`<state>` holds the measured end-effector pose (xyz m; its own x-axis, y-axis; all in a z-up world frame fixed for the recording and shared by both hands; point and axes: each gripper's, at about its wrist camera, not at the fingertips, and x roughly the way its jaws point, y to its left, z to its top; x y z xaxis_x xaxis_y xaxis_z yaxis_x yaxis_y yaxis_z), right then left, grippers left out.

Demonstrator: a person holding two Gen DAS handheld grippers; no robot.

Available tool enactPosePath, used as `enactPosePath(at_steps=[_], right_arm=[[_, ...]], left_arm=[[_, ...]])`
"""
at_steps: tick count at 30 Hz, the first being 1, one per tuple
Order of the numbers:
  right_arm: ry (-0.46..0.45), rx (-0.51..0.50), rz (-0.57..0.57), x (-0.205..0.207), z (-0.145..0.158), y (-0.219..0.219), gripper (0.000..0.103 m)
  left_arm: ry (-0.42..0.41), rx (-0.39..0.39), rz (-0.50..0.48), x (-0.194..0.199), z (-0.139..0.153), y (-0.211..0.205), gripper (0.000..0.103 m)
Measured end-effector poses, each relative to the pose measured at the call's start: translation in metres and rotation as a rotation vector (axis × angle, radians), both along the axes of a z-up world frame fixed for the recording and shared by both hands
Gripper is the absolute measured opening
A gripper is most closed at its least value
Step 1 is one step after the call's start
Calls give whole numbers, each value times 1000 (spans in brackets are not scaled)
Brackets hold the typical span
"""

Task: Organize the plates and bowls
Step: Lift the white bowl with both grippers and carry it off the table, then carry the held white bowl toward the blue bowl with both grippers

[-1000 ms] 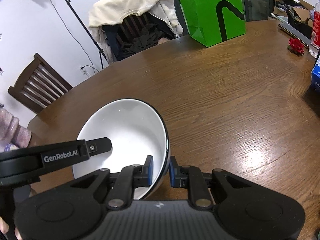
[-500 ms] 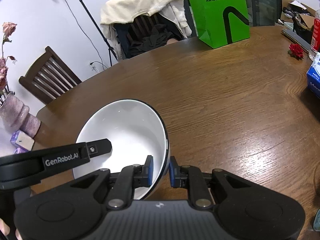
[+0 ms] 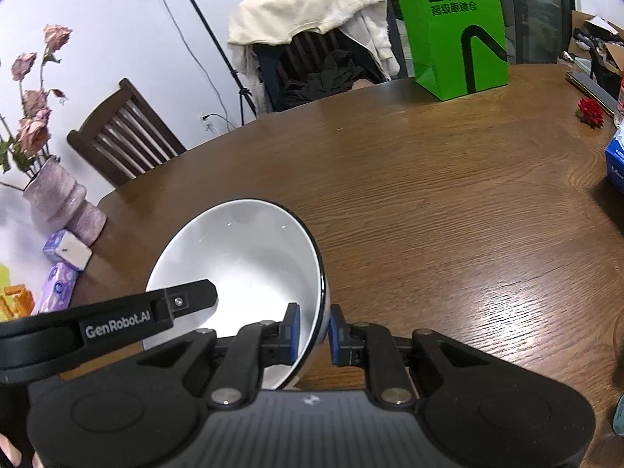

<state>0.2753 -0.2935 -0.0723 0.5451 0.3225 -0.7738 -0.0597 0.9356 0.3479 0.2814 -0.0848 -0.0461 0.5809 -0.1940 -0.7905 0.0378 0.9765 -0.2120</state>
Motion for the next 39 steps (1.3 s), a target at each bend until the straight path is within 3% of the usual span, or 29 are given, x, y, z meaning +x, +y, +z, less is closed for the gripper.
enactPosePath(at_steps=[20,39], right_arm=[[-37,-11,135,-42,22,45,15],[-54,-15,175,-73,33,84,15]], left_arm=[[-27,-18,117,-57,17,44,12],[-42,-18,136,-93,26,87,12]])
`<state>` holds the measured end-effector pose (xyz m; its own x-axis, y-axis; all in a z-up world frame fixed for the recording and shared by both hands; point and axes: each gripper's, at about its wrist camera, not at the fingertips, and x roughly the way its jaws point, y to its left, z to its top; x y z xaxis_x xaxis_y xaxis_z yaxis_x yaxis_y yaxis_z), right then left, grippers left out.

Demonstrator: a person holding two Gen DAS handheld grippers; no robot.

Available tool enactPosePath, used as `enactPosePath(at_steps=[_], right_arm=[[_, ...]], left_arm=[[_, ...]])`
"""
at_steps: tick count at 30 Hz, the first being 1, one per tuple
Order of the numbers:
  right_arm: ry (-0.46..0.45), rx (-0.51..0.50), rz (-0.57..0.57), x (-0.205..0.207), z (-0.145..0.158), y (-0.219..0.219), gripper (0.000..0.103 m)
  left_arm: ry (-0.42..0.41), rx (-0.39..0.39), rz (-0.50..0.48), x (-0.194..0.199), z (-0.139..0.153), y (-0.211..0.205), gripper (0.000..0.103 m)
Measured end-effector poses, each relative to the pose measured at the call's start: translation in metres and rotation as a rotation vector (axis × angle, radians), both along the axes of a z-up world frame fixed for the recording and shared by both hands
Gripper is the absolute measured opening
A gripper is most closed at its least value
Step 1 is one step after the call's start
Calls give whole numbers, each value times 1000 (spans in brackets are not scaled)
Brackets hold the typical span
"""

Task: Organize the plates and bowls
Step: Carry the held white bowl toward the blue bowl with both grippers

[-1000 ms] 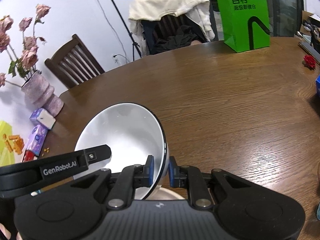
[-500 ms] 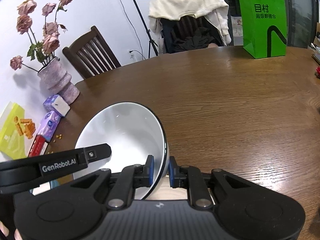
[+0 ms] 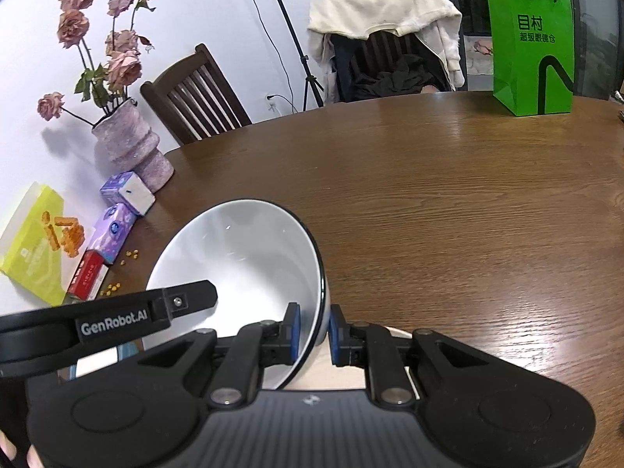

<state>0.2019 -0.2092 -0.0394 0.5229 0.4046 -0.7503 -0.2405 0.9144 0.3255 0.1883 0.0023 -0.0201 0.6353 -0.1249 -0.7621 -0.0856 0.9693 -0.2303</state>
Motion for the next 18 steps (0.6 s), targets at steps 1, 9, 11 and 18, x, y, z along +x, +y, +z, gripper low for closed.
enactPosePath(at_steps=[1,9,11,18], right_arm=[[-3,-1,0,-2,1,3,15],[3,1,-1,-23,4,32,15],[6,1,-2,-27,5,40,15],[19,-2,4,-40,5,69,15]], left_arm=[[0,-1,-2,-2,0,4,12],[16,-2,-12,-18,1,36,12],[22,-1,-12,-21,2,44,12],[32,0,-12,-31,2,72,12]])
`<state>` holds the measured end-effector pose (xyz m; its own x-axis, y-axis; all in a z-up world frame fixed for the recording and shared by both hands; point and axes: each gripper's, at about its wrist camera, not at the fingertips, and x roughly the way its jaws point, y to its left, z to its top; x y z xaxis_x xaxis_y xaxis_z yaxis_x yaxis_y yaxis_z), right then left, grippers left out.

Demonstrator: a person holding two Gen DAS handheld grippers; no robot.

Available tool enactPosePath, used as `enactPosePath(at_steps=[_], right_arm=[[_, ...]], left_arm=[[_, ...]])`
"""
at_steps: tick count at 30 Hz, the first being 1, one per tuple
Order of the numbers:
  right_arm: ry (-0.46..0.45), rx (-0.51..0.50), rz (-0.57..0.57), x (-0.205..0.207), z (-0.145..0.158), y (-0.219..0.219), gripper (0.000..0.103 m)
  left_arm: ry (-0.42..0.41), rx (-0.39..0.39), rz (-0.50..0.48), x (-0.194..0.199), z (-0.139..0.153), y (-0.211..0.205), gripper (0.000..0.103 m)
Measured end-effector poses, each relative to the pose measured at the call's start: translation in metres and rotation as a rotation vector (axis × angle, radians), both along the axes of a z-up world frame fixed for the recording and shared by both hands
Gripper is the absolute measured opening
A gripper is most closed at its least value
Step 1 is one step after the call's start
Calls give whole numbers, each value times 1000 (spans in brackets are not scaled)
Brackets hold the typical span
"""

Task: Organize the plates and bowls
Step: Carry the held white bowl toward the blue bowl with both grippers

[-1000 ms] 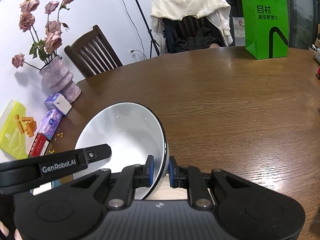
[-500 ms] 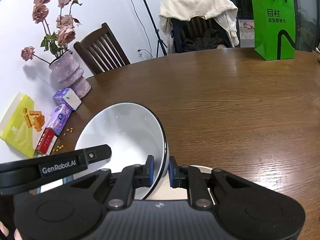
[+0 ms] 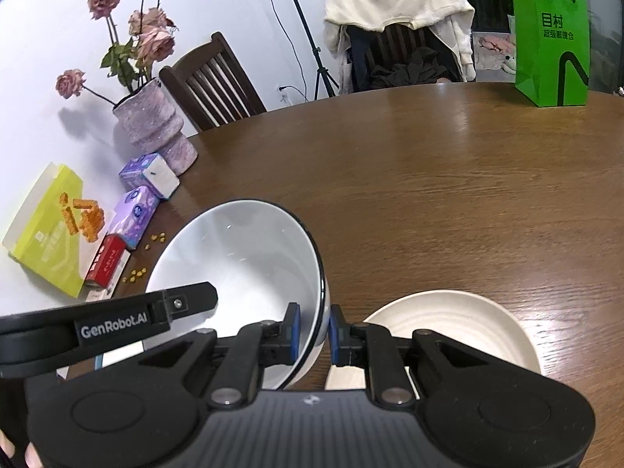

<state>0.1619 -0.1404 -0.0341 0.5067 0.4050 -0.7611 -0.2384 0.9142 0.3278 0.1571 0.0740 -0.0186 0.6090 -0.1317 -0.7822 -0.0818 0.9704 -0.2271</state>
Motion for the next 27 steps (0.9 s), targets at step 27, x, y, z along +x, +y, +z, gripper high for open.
enactPosePath(at_steps=[27], right_arm=[[8,-31,30,-20,4,88,15]], left_arm=[[12,-25,16,-19,-5,87,12]])
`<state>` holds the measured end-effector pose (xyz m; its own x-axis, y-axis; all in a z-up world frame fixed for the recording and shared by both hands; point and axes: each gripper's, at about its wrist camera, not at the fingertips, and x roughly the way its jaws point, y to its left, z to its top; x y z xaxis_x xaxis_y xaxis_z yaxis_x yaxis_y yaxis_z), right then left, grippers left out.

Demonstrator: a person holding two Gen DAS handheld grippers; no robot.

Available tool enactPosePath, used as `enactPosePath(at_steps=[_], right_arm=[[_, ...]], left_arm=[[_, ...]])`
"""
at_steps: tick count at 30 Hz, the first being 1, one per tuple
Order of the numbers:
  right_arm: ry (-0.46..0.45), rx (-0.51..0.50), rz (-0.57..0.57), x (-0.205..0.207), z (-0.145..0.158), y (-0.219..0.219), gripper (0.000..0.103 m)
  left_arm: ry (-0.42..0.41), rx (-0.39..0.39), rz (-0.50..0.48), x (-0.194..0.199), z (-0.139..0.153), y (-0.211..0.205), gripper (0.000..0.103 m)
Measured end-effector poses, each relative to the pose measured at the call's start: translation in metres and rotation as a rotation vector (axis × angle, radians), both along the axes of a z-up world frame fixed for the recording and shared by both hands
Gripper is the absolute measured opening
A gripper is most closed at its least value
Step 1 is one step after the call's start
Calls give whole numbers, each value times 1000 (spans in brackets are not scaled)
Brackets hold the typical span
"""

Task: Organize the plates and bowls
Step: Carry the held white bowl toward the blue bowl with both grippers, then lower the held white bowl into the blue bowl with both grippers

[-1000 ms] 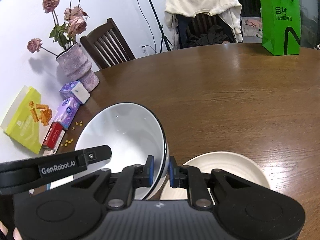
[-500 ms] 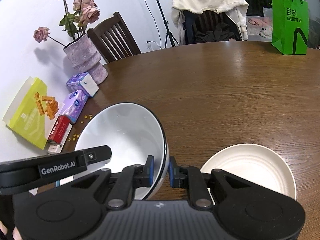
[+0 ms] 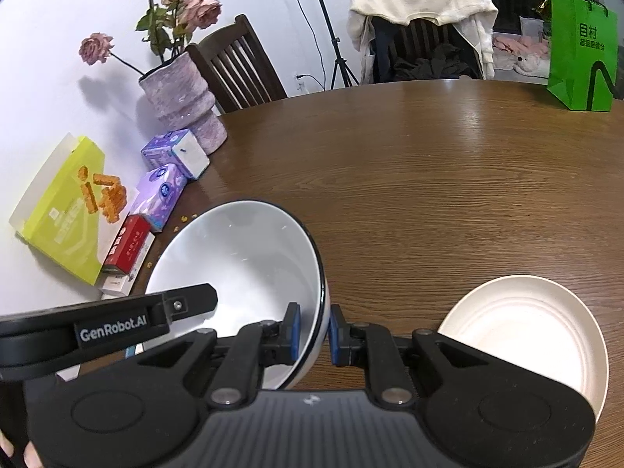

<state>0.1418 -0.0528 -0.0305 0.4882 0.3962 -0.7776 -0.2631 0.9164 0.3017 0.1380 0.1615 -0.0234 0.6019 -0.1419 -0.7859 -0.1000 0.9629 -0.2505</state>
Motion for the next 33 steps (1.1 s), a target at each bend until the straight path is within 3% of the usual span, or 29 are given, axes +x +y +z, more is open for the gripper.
enactPosePath(at_steps=[17,33], right_arm=[[17,-6,42,-6,-5,57,15],[79,-19,99,-12,-26,113,15]], left_arm=[[20,-8,39,-9,-7,56,12],[85,-18,84,-21,-32,110,12]])
